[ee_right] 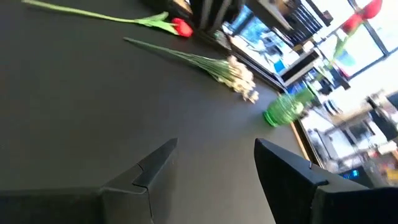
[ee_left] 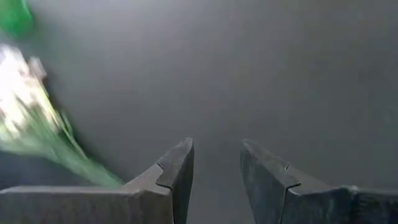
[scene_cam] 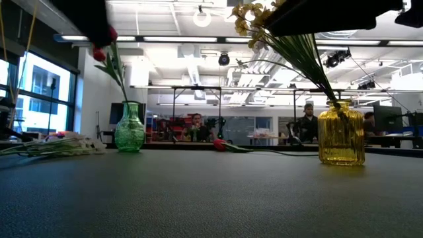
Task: Sort flowers into vase by color
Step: Put the bottom red tulip in the green vase
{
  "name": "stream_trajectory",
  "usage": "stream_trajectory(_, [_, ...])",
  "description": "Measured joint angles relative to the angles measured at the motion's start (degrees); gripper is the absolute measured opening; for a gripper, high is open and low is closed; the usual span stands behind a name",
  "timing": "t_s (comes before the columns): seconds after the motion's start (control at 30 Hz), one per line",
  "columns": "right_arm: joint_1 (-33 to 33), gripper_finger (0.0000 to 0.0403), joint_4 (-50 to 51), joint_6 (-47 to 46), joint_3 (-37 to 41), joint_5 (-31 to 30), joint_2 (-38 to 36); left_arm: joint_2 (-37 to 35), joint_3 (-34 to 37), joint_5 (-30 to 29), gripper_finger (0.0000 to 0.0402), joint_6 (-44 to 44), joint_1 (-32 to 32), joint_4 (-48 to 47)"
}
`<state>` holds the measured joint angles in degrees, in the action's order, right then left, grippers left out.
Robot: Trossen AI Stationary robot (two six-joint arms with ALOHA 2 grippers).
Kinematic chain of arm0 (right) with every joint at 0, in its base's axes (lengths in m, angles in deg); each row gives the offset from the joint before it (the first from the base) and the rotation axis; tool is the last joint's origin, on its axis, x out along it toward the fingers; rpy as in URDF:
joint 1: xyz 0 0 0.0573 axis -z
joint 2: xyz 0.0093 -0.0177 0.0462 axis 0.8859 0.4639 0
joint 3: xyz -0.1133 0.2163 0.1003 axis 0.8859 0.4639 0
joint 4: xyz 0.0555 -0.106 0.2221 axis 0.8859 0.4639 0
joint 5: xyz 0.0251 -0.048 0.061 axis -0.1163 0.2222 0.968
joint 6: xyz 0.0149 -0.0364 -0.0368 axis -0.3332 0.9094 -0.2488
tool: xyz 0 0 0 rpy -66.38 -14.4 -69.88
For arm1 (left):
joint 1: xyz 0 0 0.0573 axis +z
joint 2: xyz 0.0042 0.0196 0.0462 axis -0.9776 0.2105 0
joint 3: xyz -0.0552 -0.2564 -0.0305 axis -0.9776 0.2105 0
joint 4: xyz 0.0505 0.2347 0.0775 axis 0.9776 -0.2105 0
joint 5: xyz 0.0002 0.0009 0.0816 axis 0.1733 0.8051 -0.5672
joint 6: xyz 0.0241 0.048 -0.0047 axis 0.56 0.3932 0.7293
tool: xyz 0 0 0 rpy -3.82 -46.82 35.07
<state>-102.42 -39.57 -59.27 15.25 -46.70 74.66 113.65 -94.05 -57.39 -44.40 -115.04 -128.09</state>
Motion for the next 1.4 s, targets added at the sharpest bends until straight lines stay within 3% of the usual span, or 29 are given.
stream_trajectory(0.23, [2.70,0.0195,-4.61,10.09,-0.02,7.98,-0.02,2.86,-0.02,8.34,0.0115,-25.77,-9.37,-0.02])
stream_trajectory(0.4, [5.08,0.0195,-4.81,11.01,-0.02,16.34,-0.02,5.05,0.02,15.68,0.0115,-46.50,-15.55,-1.43])
stream_trajectory(0.47, [5.71,0.0195,-4.74,11.01,-0.02,18.92,-0.02,5.73,0.73,20.22,0.0115,-51.03,-16.60,-2.90])
stream_trajectory(0.67, [6.34,0.0195,-4.15,11.03,-0.02,20.25,-0.02,6.46,4.96,25.08,0.0116,-51.53,-13.93,-6.30])
stream_trajectory(0.83, [6.33,0.0195,-2.62,9.91,-0.02,20.11,-0.02,4.01,12.01,35.31,0.0129,-52.65,-13.68,-8.03])
stream_trajectory(1.3, [6.28,0.0195,-0.75,2.86,-0.02,19.98,-0.02,-6.73,33.32,34.17,0.0145,-53.29,-12.88,5.57])
stream_trajectory(1.4, [6.28,0.0195,-0.69,2.27,-0.02,19.98,-0.02,-8.15,36.11,31.53,0.0145,-53.12,-12.16,7.81])
